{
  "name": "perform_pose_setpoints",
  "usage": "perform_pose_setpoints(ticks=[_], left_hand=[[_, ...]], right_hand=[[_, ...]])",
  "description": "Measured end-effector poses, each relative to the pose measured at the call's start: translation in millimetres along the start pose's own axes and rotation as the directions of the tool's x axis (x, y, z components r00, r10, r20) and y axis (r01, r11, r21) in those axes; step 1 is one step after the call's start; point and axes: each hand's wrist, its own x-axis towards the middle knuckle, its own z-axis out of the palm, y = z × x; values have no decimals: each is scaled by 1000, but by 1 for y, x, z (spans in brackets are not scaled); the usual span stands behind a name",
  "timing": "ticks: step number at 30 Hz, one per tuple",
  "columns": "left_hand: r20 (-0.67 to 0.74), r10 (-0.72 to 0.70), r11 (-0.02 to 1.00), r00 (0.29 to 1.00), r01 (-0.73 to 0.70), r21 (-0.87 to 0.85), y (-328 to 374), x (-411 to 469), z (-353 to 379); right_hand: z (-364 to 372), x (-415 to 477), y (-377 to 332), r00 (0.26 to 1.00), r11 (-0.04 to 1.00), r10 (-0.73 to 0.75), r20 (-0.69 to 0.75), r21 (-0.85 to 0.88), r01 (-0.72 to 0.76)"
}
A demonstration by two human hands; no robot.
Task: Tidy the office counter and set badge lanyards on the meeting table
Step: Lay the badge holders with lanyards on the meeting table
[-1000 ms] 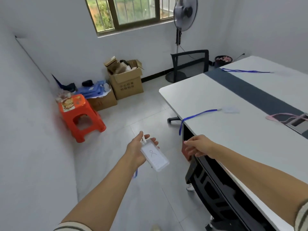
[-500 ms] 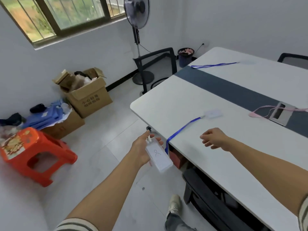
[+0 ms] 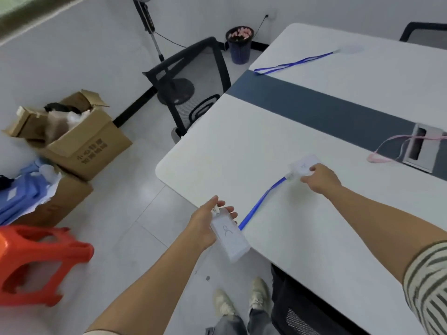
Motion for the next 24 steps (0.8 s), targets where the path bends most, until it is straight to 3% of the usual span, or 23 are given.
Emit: perform_pose_setpoints(ticks=[6,10,15,17,20,24], left_hand=[[-37,-78,996,996,80,31,10,48,-1],[-54,-107,993,993,110,51,15,65,-10],[-48,-107,992,993,110,58,32,75,-14],[-36,-106,993,994,108,53,40,72,-16],[-21,-91,995,996,92,37,58,69,-29],[2,-47,999,999,47,8,96,63,-61]], right_hand=[[15,57,-4,990,992,113,-79,-45,-117],[25,72,-7,987,962,122,-102,-233,-143],[28,77,-30,982,942,191,1,-281,-183],[38,73,-43,988,966,133,75,-231,-113],[59,56,-82,992,1000,-18,125,5,18],[74,23,-170,947,959,-207,247,241,146]])
